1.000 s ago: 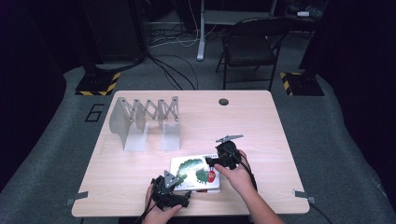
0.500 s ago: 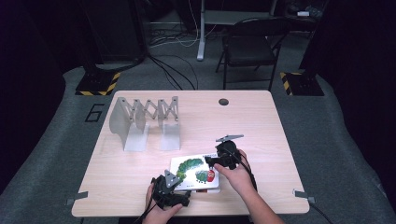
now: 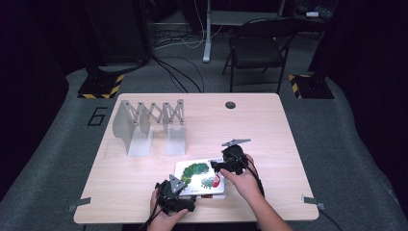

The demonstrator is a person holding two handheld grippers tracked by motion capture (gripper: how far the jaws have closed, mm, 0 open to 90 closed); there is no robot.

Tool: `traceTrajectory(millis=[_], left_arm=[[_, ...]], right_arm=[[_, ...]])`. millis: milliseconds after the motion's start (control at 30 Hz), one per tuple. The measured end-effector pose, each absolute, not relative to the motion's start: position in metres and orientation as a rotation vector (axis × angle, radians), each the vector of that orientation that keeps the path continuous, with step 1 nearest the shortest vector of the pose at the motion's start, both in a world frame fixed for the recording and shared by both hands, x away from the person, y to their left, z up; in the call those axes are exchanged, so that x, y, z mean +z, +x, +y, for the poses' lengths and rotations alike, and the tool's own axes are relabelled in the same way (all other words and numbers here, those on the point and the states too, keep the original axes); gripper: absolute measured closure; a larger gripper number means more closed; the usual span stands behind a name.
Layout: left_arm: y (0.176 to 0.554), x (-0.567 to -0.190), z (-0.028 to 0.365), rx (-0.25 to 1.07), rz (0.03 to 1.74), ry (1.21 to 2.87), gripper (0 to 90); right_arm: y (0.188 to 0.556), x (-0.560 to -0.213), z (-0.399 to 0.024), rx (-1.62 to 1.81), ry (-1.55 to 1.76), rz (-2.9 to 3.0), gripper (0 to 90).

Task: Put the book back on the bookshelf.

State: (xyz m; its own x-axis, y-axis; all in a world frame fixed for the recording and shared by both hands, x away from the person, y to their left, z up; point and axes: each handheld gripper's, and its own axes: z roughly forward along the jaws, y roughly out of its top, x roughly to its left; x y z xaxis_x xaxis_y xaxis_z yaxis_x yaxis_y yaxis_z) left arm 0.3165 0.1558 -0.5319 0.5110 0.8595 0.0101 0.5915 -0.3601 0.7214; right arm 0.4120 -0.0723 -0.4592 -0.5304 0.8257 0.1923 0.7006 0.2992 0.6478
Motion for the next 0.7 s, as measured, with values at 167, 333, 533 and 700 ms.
traceTrajectory(millis=[167,333,533,700], left_arm=[[0.3167,-0.5322,0.1564,0.520,1.176,2.086,0.0],[0.3162,-0.5330,0.1572,0.522,1.168,2.077,0.0],[0.3160,-0.5332,0.1573,0.522,1.168,2.074,0.0],[0.3157,-0.5333,0.1575,0.522,1.165,2.077,0.1]], right_arm=[[0.4118,-0.4585,-0.0721,1.058,1.411,2.376,39.0],[0.4127,-0.4597,-0.0737,1.049,1.417,2.389,39.6],[0.4149,-0.4643,-0.0765,1.066,1.437,2.393,40.5],[0.4163,-0.4680,-0.0768,1.045,1.439,2.404,40.1]])
